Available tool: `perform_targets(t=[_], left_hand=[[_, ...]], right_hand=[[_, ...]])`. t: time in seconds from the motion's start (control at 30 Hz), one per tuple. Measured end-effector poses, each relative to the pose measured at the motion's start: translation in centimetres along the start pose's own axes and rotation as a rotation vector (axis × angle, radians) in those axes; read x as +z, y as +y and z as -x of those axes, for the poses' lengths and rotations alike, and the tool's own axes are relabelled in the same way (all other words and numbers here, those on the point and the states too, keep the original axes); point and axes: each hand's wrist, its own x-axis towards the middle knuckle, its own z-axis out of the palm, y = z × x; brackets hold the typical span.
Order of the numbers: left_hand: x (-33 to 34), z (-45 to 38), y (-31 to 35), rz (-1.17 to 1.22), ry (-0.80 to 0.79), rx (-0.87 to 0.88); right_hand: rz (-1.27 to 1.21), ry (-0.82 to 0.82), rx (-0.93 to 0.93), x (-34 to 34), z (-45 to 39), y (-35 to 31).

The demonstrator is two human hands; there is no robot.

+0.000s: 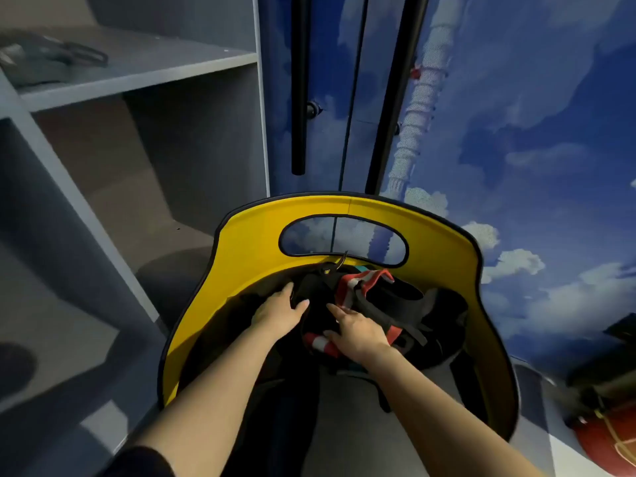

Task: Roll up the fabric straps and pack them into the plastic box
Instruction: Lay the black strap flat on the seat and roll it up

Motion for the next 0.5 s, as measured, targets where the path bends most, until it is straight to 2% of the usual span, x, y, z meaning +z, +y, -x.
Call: perform_targets(t=[0.13,0.27,0.5], left_hand=[[0.7,1.0,-1.2,-0.084,-0.047,0.134],[1.3,2.5,-2.8,-0.143,-0.182,0.274],[3.2,5.1,-2.1,-0.039,-0.292,0.385]], right_hand=[[-0.031,0.042,0.072,0.6,-0.4,0.7],[-0.082,0.171,0.116,1.0,-0.1,2.3],[-0.097,0.338,0.221,0.7,1.7,5.3]])
